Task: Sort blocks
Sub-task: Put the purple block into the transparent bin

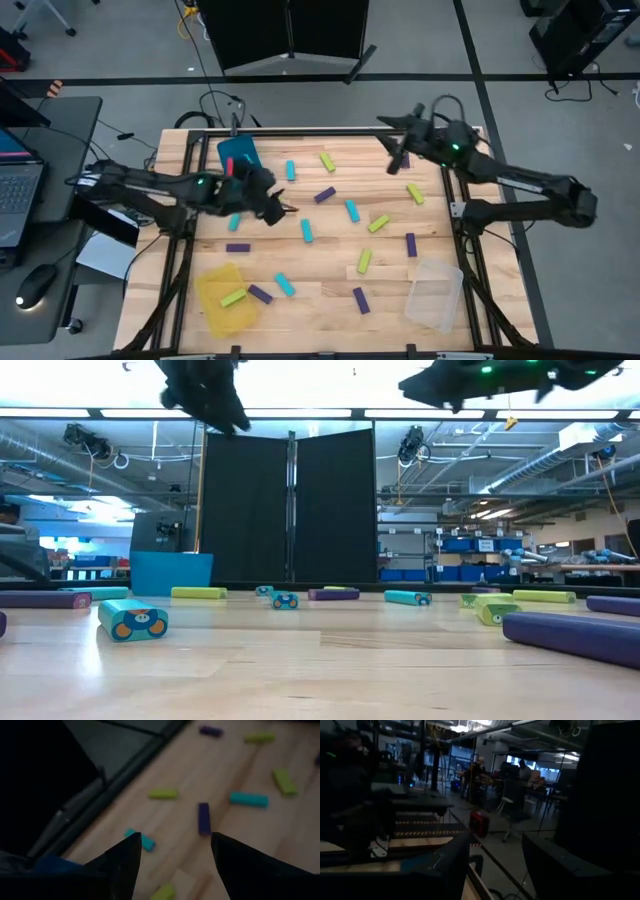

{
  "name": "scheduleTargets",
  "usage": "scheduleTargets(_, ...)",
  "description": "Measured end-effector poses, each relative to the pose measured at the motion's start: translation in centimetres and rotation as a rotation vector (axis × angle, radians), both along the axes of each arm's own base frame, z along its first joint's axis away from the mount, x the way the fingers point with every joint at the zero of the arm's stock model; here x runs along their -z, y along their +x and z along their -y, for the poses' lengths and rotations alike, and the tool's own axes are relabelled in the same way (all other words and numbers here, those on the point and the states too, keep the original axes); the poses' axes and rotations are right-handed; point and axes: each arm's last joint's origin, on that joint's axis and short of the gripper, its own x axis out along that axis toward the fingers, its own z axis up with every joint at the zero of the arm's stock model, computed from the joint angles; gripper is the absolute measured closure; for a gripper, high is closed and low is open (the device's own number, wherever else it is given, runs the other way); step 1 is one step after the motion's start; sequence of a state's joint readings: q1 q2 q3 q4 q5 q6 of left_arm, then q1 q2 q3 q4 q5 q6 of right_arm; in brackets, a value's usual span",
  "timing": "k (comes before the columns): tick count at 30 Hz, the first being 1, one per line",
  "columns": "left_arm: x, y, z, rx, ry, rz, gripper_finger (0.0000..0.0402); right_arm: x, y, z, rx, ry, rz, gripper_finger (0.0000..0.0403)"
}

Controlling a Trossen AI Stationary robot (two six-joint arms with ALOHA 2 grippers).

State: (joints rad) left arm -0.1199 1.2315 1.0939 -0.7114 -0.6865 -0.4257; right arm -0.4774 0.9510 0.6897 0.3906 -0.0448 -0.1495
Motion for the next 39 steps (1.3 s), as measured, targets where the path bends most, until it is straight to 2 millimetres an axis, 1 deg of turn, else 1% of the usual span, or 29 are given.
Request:
scheduleTargets(5,1.7,2.5,-3.1,0.045,-0.090,-0.050,0.0153,1.8,-2.7,-1.5,-0.011,0.042,0.042,0.0209)
scheduleTargets(10,4.0,6.0,-6.5,0.130,-0.173,0.002,0.0153,3.6,-4.2,-2.5,-0.034,0.083,0.060,0.0209)
scheduleTargets(13,5.5,8.1,-8.1,0.171,-0.199,0.009,0.0153,4.2,-4.6,-3.0,-0.048,0.100,0.070,0.0209)
scheduleTargets(18,7.9,11.8,-10.2,0.174,-0.212,-0.031,0.0153,4.4,-4.7,-3.4,-0.070,0.101,0.074,0.0209)
scheduleTargets(22,9.8,14.9,-11.0,0.182,-0.241,-0.076,0.0153,4.4,-4.7,-3.5,-0.074,0.092,0.070,0.0209)
scheduleTargets(25,10.9,16.6,-11.3,0.181,-0.267,-0.161,0.0151,4.5,-4.7,-3.5,-0.073,0.086,0.060,0.0209)
scheduleTargets(29,12.8,17.8,-11.7,0.176,-0.285,-0.283,0.0142,4.7,-4.7,-3.5,-0.071,0.087,0.040,0.0209)
scheduleTargets(35,13.1,18.0,-11.8,0.183,-0.292,-0.288,0.0125,5.1,-4.7,-3.4,-0.067,0.101,-0.006,0.0209)
scheduleTargets(39,13.2,17.9,-11.7,0.185,-0.294,-0.293,0.0123,5.2,-4.6,-3.4,-0.067,0.104,-0.018,0.0209)
